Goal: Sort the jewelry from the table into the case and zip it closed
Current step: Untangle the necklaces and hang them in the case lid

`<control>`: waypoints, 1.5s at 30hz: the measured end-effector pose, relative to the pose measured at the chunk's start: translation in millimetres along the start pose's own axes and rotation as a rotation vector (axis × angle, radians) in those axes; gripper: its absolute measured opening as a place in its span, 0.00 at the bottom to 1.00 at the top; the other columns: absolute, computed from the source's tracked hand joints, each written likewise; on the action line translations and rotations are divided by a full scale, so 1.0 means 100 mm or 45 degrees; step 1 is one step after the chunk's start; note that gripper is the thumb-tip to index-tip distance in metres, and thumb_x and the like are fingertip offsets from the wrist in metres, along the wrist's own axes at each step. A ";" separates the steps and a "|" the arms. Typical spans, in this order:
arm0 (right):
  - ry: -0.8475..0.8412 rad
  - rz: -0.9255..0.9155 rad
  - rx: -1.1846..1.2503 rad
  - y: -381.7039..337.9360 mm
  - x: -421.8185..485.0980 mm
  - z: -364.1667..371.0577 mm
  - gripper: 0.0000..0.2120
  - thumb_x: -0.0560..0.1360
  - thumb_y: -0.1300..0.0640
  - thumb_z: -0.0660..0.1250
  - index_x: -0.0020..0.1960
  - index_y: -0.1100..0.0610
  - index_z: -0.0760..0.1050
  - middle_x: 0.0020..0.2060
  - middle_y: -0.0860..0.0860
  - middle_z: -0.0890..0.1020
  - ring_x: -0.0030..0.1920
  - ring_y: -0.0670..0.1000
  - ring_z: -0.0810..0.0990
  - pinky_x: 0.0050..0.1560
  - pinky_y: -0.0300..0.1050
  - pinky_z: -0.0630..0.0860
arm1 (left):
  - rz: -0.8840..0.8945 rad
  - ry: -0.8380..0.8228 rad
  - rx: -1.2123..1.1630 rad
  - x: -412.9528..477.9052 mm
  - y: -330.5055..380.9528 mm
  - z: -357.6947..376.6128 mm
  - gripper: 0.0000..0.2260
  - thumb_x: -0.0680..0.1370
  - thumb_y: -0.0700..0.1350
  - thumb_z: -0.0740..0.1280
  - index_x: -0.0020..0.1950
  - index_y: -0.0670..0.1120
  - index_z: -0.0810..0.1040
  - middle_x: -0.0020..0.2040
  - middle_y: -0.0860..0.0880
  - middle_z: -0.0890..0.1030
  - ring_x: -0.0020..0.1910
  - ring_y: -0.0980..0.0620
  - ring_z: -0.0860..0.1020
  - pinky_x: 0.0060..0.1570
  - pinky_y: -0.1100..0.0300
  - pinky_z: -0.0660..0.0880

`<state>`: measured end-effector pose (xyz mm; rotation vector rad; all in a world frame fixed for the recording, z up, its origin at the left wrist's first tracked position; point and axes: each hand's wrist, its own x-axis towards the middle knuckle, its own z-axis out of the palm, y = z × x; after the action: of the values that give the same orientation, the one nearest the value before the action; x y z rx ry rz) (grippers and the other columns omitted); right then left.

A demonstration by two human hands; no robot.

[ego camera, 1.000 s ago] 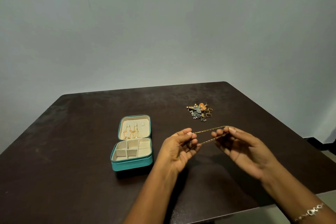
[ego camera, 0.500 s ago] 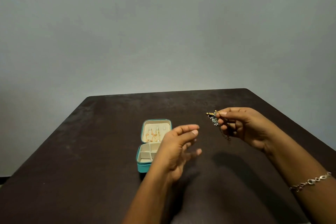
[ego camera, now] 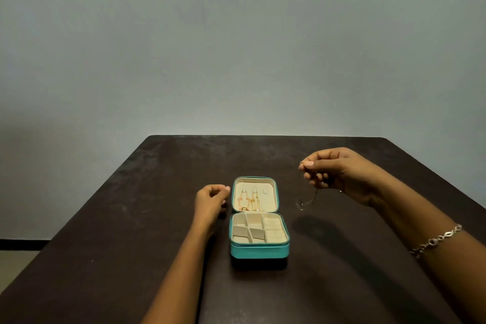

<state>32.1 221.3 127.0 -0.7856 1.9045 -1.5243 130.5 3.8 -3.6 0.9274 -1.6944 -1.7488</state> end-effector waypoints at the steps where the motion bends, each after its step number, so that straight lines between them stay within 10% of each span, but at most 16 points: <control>1: -0.010 -0.016 -0.020 -0.02 0.04 0.02 0.07 0.74 0.65 0.64 0.40 0.62 0.79 0.29 0.52 0.80 0.29 0.46 0.76 0.31 0.35 0.73 | 0.013 -0.017 0.054 0.04 -0.02 0.02 0.07 0.76 0.43 0.66 0.52 0.42 0.77 0.49 0.43 0.80 0.43 0.50 0.76 0.42 0.56 0.75; 5: -0.047 -0.076 -0.065 -0.07 0.20 0.09 0.07 0.74 0.64 0.64 0.39 0.60 0.79 0.30 0.52 0.80 0.30 0.46 0.74 0.36 0.39 0.71 | 0.023 -0.083 0.408 0.18 0.02 0.11 0.19 0.73 0.50 0.69 0.60 0.42 0.74 0.54 0.46 0.79 0.51 0.47 0.77 0.50 0.52 0.77; 9: -0.079 -0.125 -0.152 -0.06 0.34 0.16 0.06 0.74 0.63 0.65 0.40 0.60 0.79 0.31 0.51 0.81 0.34 0.48 0.73 0.36 0.38 0.71 | 0.043 -0.051 0.737 0.20 0.09 0.21 0.06 0.73 0.43 0.66 0.47 0.43 0.78 0.48 0.46 0.81 0.48 0.47 0.80 0.50 0.49 0.78; 21: -0.177 -0.245 -0.379 -0.11 0.74 0.17 0.05 0.74 0.62 0.65 0.45 0.62 0.79 0.35 0.53 0.81 0.36 0.46 0.78 0.40 0.40 0.74 | 0.253 0.048 -0.223 0.28 0.09 0.35 0.05 0.76 0.38 0.65 0.50 0.42 0.78 0.42 0.47 0.82 0.41 0.50 0.80 0.41 0.58 0.79; 45: -0.040 -0.277 -1.163 0.13 1.15 0.39 0.04 0.75 0.57 0.65 0.41 0.51 0.76 0.36 0.42 0.74 0.42 0.42 0.73 0.40 0.37 0.69 | 0.232 -0.117 -0.364 0.37 0.02 0.38 0.08 0.78 0.39 0.61 0.56 0.40 0.75 0.43 0.47 0.82 0.38 0.56 0.81 0.35 0.65 0.78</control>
<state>-16.5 113.3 98.9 -1.4114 2.5509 -0.6607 77.9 -0.7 -6.8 0.5563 -1.4801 -1.8695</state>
